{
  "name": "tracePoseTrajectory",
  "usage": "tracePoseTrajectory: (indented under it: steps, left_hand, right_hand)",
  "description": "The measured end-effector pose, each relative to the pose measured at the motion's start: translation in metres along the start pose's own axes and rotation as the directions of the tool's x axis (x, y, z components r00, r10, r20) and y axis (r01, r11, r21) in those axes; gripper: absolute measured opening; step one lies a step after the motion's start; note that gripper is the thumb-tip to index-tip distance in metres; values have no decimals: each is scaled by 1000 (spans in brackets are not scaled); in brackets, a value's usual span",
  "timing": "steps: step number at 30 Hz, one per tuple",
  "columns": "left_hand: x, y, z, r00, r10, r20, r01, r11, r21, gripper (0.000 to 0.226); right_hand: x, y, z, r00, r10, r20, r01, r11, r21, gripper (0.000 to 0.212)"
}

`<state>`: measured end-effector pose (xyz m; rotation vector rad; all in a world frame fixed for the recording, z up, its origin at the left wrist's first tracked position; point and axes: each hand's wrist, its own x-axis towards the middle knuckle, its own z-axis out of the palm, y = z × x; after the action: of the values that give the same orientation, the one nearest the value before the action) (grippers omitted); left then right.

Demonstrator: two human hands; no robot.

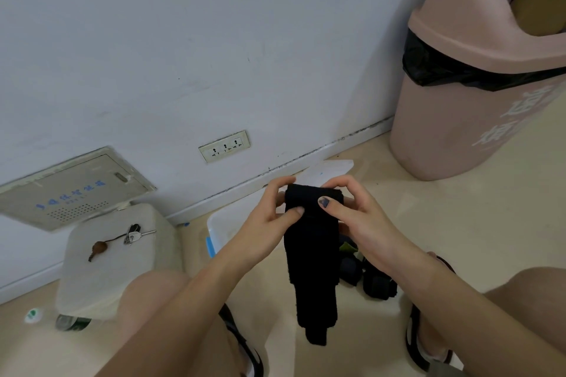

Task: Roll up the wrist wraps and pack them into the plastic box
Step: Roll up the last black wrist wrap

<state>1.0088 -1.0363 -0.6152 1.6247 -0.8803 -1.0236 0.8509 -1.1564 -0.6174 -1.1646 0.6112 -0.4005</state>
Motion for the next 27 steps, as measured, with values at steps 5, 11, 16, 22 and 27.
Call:
tracePoseTrajectory:
  steps: [5,11,16,22,27]
  left_hand:
    - [5,6,-3,987,-158,44,163,966,-203,40]
    - [3,5,1,989,-118,91,134,972,-194,34]
    - [3,4,-2,997,-33,65,47,971,-233,23]
    - [-1,3,-2,997,61,36,-53,978,-203,35]
    - [0,4,0,998,10,62,-1,989,-147,41]
  right_hand:
    - [-1,2,0,997,-73,8,73,996,-45,14]
    - [-1,9,2,983,-176,41,181,965,-188,21]
    - [0,4,-2,992,-109,65,118,978,-170,28]
    - [1,1,5,998,3,63,7,987,-159,35]
    - [0,4,7,997,-78,19,80,985,-154,19]
